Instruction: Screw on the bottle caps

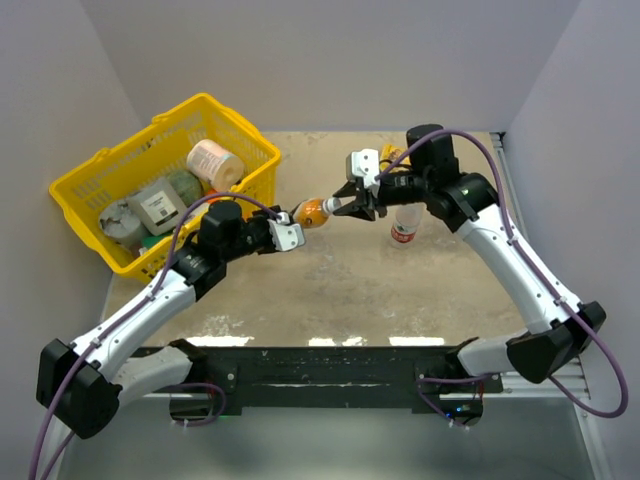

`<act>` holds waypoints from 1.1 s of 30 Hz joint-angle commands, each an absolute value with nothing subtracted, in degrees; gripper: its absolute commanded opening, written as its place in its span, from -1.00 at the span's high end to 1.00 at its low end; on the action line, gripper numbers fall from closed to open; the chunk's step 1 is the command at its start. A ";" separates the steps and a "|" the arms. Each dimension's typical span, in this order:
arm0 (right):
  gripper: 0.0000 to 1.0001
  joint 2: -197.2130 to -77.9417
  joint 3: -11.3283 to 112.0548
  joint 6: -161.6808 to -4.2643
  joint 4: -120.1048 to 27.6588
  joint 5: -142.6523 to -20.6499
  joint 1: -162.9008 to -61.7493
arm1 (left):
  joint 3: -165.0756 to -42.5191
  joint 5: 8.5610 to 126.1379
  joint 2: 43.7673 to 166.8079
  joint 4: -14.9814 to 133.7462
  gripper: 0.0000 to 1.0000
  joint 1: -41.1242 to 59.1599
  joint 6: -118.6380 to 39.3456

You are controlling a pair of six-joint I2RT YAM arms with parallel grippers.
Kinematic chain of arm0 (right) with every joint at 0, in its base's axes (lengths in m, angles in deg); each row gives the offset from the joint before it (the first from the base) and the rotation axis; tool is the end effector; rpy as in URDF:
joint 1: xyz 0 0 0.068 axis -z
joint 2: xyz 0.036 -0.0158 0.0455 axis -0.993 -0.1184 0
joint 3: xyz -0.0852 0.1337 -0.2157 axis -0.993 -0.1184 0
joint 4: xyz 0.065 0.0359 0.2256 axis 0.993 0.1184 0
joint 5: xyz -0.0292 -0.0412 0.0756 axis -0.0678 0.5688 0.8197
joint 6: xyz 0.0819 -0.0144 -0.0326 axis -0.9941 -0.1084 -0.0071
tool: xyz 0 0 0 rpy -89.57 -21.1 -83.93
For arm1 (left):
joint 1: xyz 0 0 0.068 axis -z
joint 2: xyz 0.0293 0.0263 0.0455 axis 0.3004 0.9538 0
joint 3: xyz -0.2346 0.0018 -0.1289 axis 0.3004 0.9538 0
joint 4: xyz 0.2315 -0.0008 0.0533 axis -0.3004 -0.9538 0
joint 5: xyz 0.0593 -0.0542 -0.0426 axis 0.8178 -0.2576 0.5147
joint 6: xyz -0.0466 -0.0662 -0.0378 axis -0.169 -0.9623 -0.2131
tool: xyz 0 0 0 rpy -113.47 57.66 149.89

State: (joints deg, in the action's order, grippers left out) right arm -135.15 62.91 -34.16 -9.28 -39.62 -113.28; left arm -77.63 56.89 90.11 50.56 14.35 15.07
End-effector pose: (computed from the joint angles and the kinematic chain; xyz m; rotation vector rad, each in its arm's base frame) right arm 0.2173 0.1960 0.4037 -1.5284 1.2123 0.7482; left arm 0.2061 -0.1580 0.2889 1.3330 1.3825 -0.1837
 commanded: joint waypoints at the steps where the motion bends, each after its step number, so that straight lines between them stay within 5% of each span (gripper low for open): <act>1: 0.30 -133.32 62.19 -36.33 -12.33 -37.35 -113.87 | -76.63 57.33 88.33 60.00 1.00 14.60 16.59; 6: 0.30 -132.43 58.40 -42.21 -16.05 -40.42 -113.78 | -76.54 56.98 88.50 62.54 1.00 14.69 14.65; 13: 0.34 -136.12 57.25 -72.62 -29.32 -39.37 -113.78 | -77.59 59.52 90.26 64.31 1.00 16.35 20.86; 25: 0.45 -145.17 62.71 -99.43 -26.08 -38.40 -111.06 | -74.26 79.46 92.28 84.96 1.00 17.85 38.11; 33: 0.42 -149.39 67.27 -103.49 -18.61 -39.38 -104.74 | -73.64 83.25 92.63 87.24 1.00 18.03 44.24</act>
State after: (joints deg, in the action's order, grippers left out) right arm -146.30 64.03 -98.53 -22.35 -39.84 -106.84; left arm -72.53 82.22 93.78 71.17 17.46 34.91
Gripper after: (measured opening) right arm 0.355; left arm 0.476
